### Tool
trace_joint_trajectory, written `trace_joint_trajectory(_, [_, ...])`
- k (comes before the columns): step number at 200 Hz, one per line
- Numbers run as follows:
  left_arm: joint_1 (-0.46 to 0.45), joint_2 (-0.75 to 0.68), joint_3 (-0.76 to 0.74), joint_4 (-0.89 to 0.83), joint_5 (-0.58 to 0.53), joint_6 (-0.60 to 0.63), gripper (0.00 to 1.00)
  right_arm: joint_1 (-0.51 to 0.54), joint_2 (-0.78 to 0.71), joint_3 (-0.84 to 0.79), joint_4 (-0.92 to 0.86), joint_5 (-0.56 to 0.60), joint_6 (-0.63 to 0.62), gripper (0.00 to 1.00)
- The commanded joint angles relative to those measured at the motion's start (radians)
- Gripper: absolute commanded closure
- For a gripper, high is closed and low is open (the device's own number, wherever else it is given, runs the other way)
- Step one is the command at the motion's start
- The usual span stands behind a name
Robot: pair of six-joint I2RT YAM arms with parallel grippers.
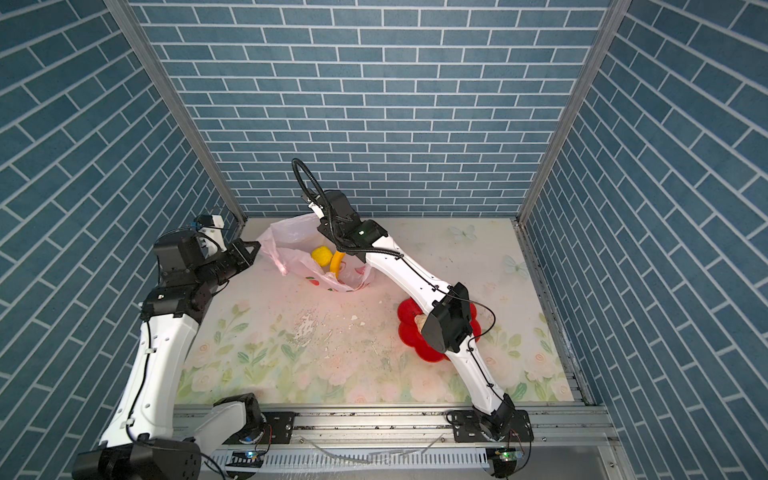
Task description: Take the fake fruits out of the plastic bag
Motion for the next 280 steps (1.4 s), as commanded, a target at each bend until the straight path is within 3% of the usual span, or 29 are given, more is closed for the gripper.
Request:
trace_joint_trajectory(1, [0.006,-0.085,-0.072,0.003,0.134,-0.043,1.00,0.027,-0.142,-0.235,0.036,-0.017,0.079,1.00])
trace_joint_trajectory(34, [0.006,-0.217,-0.259,-0.119,0.164,-0.060,0.99,0.092,-0.286,-0.572,0.082,-0.023,0.165,1.00])
trace_joint_trajectory(60, [0.006,-0.322,-0.375,-0.231,0.182,-0.061,0.89,0.149,-0.345,-0.730,0.082,-0.008,0.250,1.00])
trace_joint_trajectory(78, [0.006,-0.401,-0.428,-0.327,0.185,-0.062,0.71,0.171,-0.378,-0.798,0.086,0.011,0.316,1.00])
trace_joint_trajectory(114, [0.006,-0.598,-0.447,-0.461,0.175,-0.137,0.22,0.199,-0.437,-0.863,0.111,0.019,0.437,1.00])
trace_joint_trajectory(128, [-0.001,-0.645,-0.438,-0.494,0.178,-0.178,0.12,0.208,-0.447,-0.865,0.113,0.034,0.459,1.00])
trace_joint_trajectory(164, [-0.005,-0.690,-0.414,-0.541,0.170,-0.214,0.05,0.212,-0.473,-0.856,0.113,0.063,0.500,1.00])
trace_joint_trajectory(192, [-0.007,-0.640,-0.390,-0.652,0.115,-0.126,0.04,0.217,-0.507,-0.864,0.121,0.080,0.503,1.00])
trace_joint_trajectory(240, [-0.007,-0.552,-0.381,-0.742,0.016,0.000,0.14,0.229,-0.550,-0.905,0.145,0.085,0.503,1.00])
trace_joint_trajectory(263, [-0.006,-0.542,-0.423,-0.664,0.054,-0.029,0.23,0.244,-0.568,-0.942,0.146,0.095,0.503,1.00])
trace_joint_trajectory(280, [-0.006,-0.544,-0.455,-0.589,0.122,-0.077,0.22,0.258,-0.580,-0.968,0.139,0.103,0.504,1.00])
